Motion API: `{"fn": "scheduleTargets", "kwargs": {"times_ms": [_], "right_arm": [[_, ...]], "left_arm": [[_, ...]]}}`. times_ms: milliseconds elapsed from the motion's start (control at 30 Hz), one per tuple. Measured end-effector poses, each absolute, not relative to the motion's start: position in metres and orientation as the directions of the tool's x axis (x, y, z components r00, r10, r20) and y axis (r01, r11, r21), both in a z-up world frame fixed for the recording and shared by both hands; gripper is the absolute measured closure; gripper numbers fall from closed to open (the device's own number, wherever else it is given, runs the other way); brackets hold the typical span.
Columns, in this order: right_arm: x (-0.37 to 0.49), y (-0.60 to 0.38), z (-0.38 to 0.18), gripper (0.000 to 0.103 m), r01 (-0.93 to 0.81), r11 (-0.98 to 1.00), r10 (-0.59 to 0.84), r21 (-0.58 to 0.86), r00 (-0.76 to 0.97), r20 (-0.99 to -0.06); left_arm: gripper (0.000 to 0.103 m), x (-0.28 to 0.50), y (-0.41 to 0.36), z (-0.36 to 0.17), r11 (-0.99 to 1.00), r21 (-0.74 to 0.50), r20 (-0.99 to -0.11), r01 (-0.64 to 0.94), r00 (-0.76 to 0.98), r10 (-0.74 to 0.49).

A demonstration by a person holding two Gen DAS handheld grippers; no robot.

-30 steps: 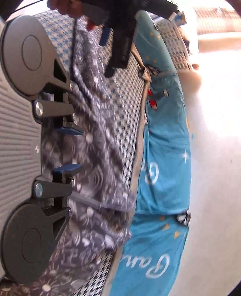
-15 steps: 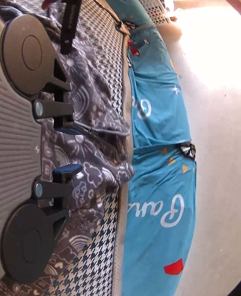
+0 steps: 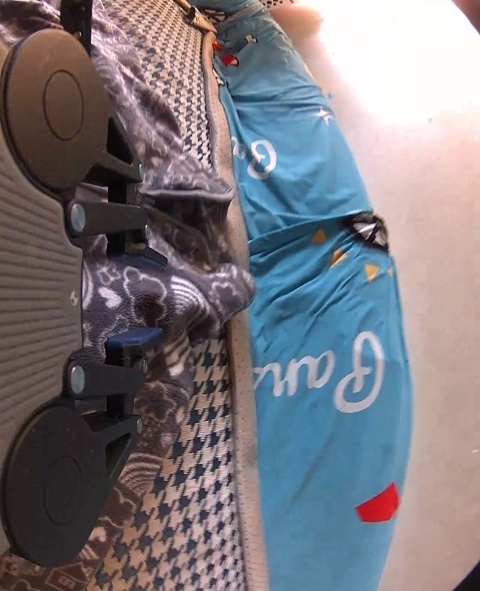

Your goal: Fold clothes

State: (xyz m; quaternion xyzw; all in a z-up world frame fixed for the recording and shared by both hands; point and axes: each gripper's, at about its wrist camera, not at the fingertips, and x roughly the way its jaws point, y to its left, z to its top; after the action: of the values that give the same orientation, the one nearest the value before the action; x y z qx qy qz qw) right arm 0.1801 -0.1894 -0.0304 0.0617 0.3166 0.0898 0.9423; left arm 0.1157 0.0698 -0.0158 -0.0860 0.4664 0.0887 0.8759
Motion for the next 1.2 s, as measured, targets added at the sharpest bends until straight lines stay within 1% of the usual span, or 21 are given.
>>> {"fn": "scheduleTargets", "kwargs": {"times_ms": [167,300,400,467,533,600,667,767,800,933,1067,1200], "right_arm": [[0.187,-0.202,-0.037,0.071,-0.070,0.973,0.191,0.219,0.774,-0.603],[0.182,-0.205,-0.029,0.069,-0.086,0.958,0.234,0.274,0.788,-0.570],[0.181,-0.208,-0.025,0.069,-0.074,0.956,0.226,0.285,0.805,-0.549],[0.183,-0.209,-0.026,0.069,-0.064,0.957,0.218,0.282,0.802,-0.556],[0.187,-0.212,-0.033,0.069,-0.034,0.961,0.195,0.274,0.786,-0.587],[0.190,-0.219,-0.040,0.071,0.029,0.964,0.142,0.264,0.783,-0.606],[0.191,-0.226,-0.040,0.072,0.075,0.960,0.106,0.269,0.793,-0.601],[0.191,-0.231,-0.039,0.075,0.135,0.966,0.021,0.218,0.805,-0.593],[0.191,-0.232,-0.038,0.075,0.140,0.967,0.015,0.214,0.805,-0.593],[0.189,-0.231,-0.032,0.072,0.136,0.966,0.023,0.222,0.805,-0.593],[0.179,-0.224,-0.021,0.066,0.083,0.974,0.054,0.209,0.814,-0.578],[0.162,-0.223,-0.012,0.064,0.010,0.973,0.130,0.231,0.802,-0.582]], "left_arm": [[0.000,0.118,0.065,-0.019,0.974,-0.047,-0.833,-0.223,0.546,0.085],[0.000,0.119,0.066,-0.018,0.969,-0.056,-0.833,-0.239,0.546,0.087],[0.000,0.121,0.063,-0.018,0.970,-0.053,-0.831,-0.238,0.549,0.089],[0.000,0.121,0.060,-0.019,0.971,-0.049,-0.831,-0.233,0.549,0.090],[0.000,0.122,0.058,-0.019,0.972,-0.045,-0.832,-0.229,0.548,0.091],[0.000,0.122,0.056,-0.019,0.973,-0.037,-0.830,-0.228,0.549,0.097],[0.000,0.122,0.056,-0.019,0.973,-0.032,-0.829,-0.227,0.550,0.101],[0.000,0.123,0.055,-0.020,0.975,-0.026,-0.831,-0.222,0.547,0.102],[0.000,0.123,0.056,-0.020,0.975,-0.025,-0.832,-0.221,0.546,0.103],[0.000,0.123,0.056,-0.021,0.976,-0.020,-0.835,-0.216,0.541,0.103],[0.000,0.119,0.055,-0.019,0.980,-0.014,-0.832,-0.197,0.546,0.098],[0.000,0.113,0.054,-0.018,0.985,-0.016,-0.830,-0.173,0.552,0.083]]}}
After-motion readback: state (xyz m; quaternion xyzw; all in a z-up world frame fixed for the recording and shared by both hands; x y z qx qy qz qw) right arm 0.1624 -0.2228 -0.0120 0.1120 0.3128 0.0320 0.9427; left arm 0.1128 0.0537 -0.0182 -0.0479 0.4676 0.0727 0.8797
